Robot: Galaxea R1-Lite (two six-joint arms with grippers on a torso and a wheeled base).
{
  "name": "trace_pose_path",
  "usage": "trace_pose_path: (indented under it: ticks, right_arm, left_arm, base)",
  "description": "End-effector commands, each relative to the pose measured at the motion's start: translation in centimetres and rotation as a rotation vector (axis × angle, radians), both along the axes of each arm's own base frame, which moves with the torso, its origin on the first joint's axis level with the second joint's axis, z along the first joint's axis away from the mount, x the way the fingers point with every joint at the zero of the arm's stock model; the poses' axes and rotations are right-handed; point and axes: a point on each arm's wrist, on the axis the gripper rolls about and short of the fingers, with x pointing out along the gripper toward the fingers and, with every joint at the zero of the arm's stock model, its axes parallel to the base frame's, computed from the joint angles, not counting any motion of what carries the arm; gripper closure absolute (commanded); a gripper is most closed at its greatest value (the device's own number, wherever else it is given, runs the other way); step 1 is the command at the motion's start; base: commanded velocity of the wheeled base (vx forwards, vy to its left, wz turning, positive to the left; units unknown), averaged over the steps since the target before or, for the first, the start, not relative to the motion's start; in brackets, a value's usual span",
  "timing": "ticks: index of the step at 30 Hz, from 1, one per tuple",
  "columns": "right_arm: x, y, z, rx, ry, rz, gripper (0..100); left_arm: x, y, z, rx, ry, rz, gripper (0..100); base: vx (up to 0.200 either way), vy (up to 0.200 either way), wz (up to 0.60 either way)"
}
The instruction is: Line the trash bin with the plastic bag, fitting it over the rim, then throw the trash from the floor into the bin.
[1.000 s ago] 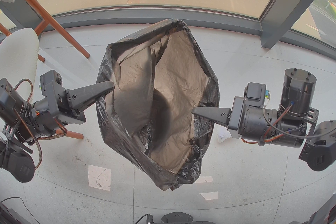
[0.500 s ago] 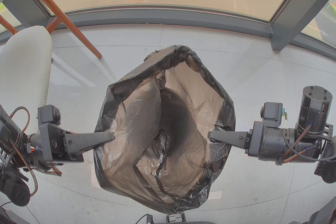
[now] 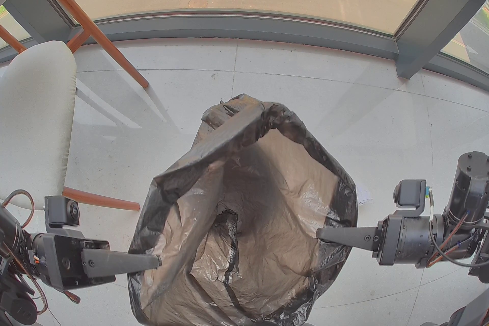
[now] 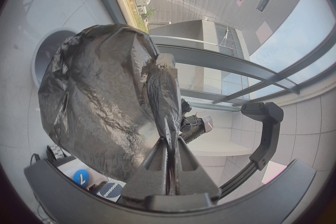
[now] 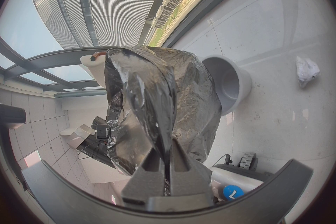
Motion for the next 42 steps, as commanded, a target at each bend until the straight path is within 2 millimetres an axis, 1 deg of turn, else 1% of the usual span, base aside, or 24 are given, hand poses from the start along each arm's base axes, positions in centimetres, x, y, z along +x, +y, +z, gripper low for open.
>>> trace_pose_path:
  ticks: [1, 5, 6, 8, 9, 10, 11, 12, 14, 16, 17, 21, 24, 25, 26, 27, 30, 32, 35, 37, 38, 39, 40, 42]
  right_arm:
    - [-0.6, -0.3, -1.1, -0.032, 0.034, 0.007, 100]
    - [0.8, 0.4, -1.7, -0.052, 0.057, -0.009, 100]
    - [0.8, 0.4, -1.7, -0.052, 0.057, -0.009, 100]
    - [3.0, 1.3, -1.7, -0.053, 0.060, -0.046, 100]
    - [3.7, 1.6, -1.8, -0.054, 0.062, -0.054, 100]
    - [3.7, 1.6, -1.8, -0.054, 0.062, -0.054, 100]
    - [5.0, 2.4, -1.7, -0.048, 0.055, -0.063, 100]
    - [5.3, 2.5, -1.6, -0.047, 0.054, -0.065, 100]
    - [6.9, 3.2, -1.9, -0.048, 0.056, -0.081, 100]
    - [7.5, 3.5, -2.0, -0.052, 0.061, -0.086, 100]
    - [8.1, 3.8, -1.9, -0.062, 0.071, -0.095, 100]
    - [9.5, 3.8, -0.7, -0.097, 0.112, -0.130, 100]
    - [10.5, 3.7, 0.0, -0.101, 0.116, -0.152, 100]
    - [11.4, 3.6, 0.3, -0.094, 0.105, -0.169, 100]
    - [11.5, 3.6, 0.3, -0.094, 0.105, -0.171, 100]
    - [12.7, 3.3, 0.4, -0.096, 0.084, -0.191, 100]
    - [14.2, 2.5, 0.4, -0.121, 0.030, -0.216, 100]
    - [14.7, 2.2, 0.1, -0.138, 0.014, -0.222, 100]
    - [15.4, 2.1, -0.8, -0.172, -0.007, -0.217, 100]
    - [15.6, 2.1, -1.0, -0.179, -0.011, -0.213, 100]
    - [15.8, 2.3, -1.4, -0.189, -0.025, -0.207, 100]
    - [15.8, 2.3, -1.4, -0.189, -0.025, -0.207, 100]
    - [16.4, 2.6, -1.7, -0.184, -0.040, -0.206, 100]
    - [16.9, 2.8, -1.9, -0.175, -0.052, -0.208, 100]
  left_arm:
    - [-0.4, 0.2, -1.2, 0.032, 0.080, 0.012, 100]
    - [0.8, -0.2, -1.7, 0.050, 0.135, 0.016, 100]
    - [0.8, -0.2, -1.7, 0.050, 0.135, 0.016, 100]
    - [2.6, -0.8, -1.9, 0.055, 0.151, 0.035, 100]
    - [3.2, -0.8, -1.8, 0.053, 0.150, 0.052, 100]
    - [3.2, -0.8, -1.8, 0.053, 0.150, 0.052, 100]
    - [4.5, -0.7, -1.6, 0.046, 0.149, 0.096, 100]
    - [4.8, -0.7, -1.6, 0.044, 0.151, 0.102, 100]
    - [6.4, -0.8, -1.4, 0.036, 0.141, 0.137, 100]
    - [7.1, -0.7, -1.2, 0.030, 0.138, 0.155, 100]
    - [8.0, -0.4, -1.0, 0.023, 0.128, 0.180, 100]
    - [9.7, 0.5, -0.1, -0.010, 0.135, 0.233, 100]
    - [10.2, 1.1, 0.1, -0.026, 0.160, 0.255, 100]
    - [10.8, 1.4, 0.2, -0.033, 0.165, 0.271, 100]
    - [10.8, 1.3, 0.2, -0.033, 0.165, 0.271, 100]
    - [11.5, 1.4, 0.0, -0.032, 0.167, 0.277, 100]
    - [12.6, 1.2, 0.1, -0.036, 0.150, 0.277, 100]
    - [13.2, 1.1, 0.1, -0.038, 0.139, 0.277, 100]
    - [14.7, 1.5, -0.4, -0.037, 0.112, 0.298, 100]
    - [15.0, 1.5, -0.6, -0.037, 0.096, 0.300, 100]
    - [15.6, 1.4, -1.2, -0.035, 0.050, 0.302, 100]
    - [15.6, 1.4, -1.2, -0.035, 0.050, 0.302, 100]
    - [16.2, 1.3, -2.2, -0.011, 0.031, 0.309, 100]
    - [16.5, 1.1, -2.6, 0.004, 0.009, 0.306, 100]
  base:
    - [0.000, 0.000, 0.00]
    - [0.000, 0.000, 0.00]
    - [0.000, 0.000, 0.00]
    - [0.000, 0.000, 0.00]
    - [0.000, 0.000, 0.00]
    - [0.000, 0.000, 0.00]
    - [0.000, 0.000, 0.00]
    - [0.000, 0.000, 0.00]
    - [0.000, 0.000, 0.00]
    - [0.000, 0.000, 0.00]
    - [0.000, 0.000, 0.00]
    - [0.000, 0.000, 0.00]
    - [0.000, 0.000, 0.00]
    - [0.000, 0.000, 0.00]
    - [0.000, 0.000, 0.00]
    - [0.000, 0.000, 0.00]
    - [0.000, 0.000, 0.00]
    - [0.000, 0.000, 0.00]
    - [0.000, 0.000, 0.00]
    - [0.000, 0.000, 0.00]
    - [0.000, 0.000, 0.00]
    - [0.000, 0.000, 0.00]
    - [0.000, 0.000, 0.00]
    - [0.000, 0.000, 0.00]
